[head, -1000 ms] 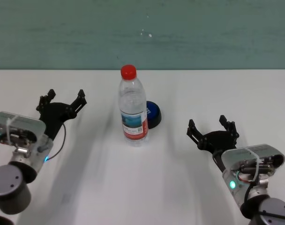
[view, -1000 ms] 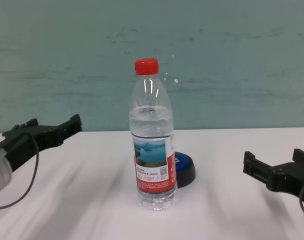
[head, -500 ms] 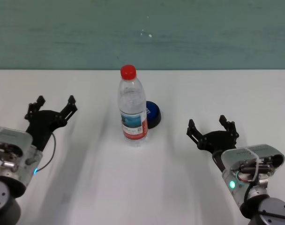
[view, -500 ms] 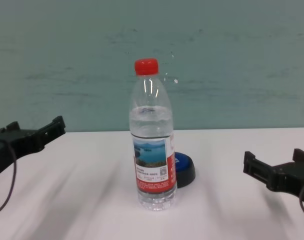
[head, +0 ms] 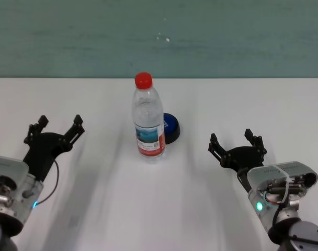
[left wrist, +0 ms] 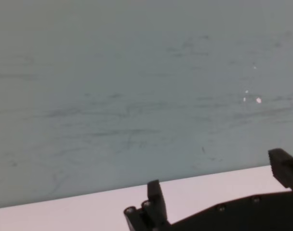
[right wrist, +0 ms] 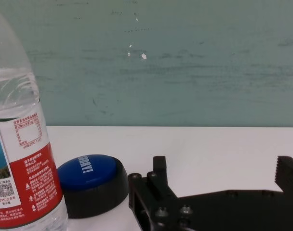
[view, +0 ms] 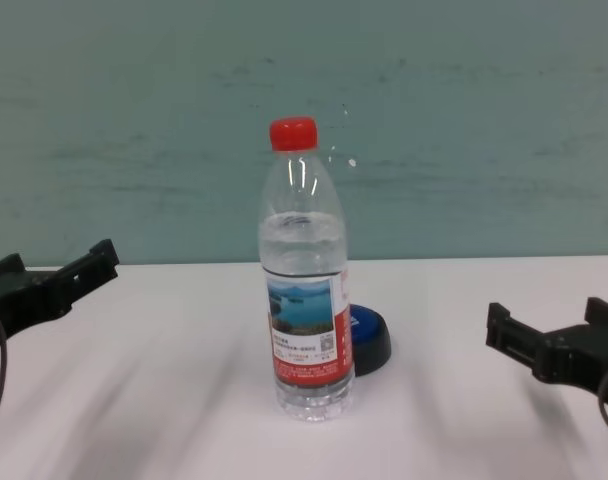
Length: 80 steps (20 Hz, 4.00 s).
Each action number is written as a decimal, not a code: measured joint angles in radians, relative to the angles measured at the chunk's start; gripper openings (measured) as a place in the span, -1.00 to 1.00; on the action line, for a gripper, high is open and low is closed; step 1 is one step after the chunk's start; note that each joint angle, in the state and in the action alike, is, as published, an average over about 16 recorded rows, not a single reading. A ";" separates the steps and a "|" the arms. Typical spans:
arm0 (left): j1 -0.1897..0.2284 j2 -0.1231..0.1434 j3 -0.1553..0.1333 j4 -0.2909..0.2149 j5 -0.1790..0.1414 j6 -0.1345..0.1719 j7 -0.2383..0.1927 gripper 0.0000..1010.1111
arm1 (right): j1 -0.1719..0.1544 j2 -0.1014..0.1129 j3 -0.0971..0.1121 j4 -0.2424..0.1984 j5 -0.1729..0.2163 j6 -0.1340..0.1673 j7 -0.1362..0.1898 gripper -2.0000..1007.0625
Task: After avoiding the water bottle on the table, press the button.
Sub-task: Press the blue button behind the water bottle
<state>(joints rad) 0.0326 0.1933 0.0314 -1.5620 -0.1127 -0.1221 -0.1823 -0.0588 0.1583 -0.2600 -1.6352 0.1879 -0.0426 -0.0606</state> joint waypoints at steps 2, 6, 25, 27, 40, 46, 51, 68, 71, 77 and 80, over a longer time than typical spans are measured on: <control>0.018 0.003 0.000 -0.019 -0.006 0.000 -0.005 1.00 | 0.000 0.000 0.000 0.000 0.000 0.000 0.000 0.99; 0.052 0.011 0.004 -0.052 -0.016 -0.004 -0.016 1.00 | 0.000 0.000 0.000 0.000 0.000 0.000 0.000 0.99; 0.141 0.028 0.049 -0.125 -0.023 -0.049 -0.036 1.00 | 0.000 0.000 0.000 0.000 0.000 0.000 0.000 0.99; 0.143 0.027 0.052 -0.127 -0.022 -0.049 -0.035 1.00 | 0.000 0.000 0.000 0.000 0.000 0.000 0.000 0.99; 0.144 0.024 0.057 -0.127 -0.019 -0.045 -0.032 1.00 | 0.005 0.001 0.003 0.001 -0.002 0.008 0.010 0.99; 0.144 0.024 0.056 -0.127 -0.019 -0.046 -0.033 1.00 | 0.023 0.007 0.019 0.004 -0.009 0.040 0.036 0.99; 0.144 0.024 0.056 -0.126 -0.019 -0.046 -0.033 1.00 | 0.047 0.014 0.042 0.011 -0.013 0.072 0.072 0.99; 0.144 0.024 0.055 -0.126 -0.019 -0.047 -0.033 1.00 | 0.180 0.041 0.096 0.091 -0.013 0.122 0.223 0.99; 0.144 0.024 0.055 -0.126 -0.019 -0.047 -0.033 1.00 | 0.212 0.043 0.094 0.116 -0.011 0.125 0.246 0.99; 0.144 0.024 0.055 -0.126 -0.019 -0.046 -0.033 1.00 | 0.283 0.041 0.076 0.176 -0.007 0.127 0.284 0.99; 0.144 0.024 0.055 -0.126 -0.019 -0.046 -0.033 1.00 | 0.320 0.038 0.062 0.208 -0.006 0.125 0.298 0.99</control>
<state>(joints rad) 0.1769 0.2177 0.0869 -1.6882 -0.1319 -0.1686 -0.2148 0.2609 0.1964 -0.1978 -1.4275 0.1820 0.0827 0.2373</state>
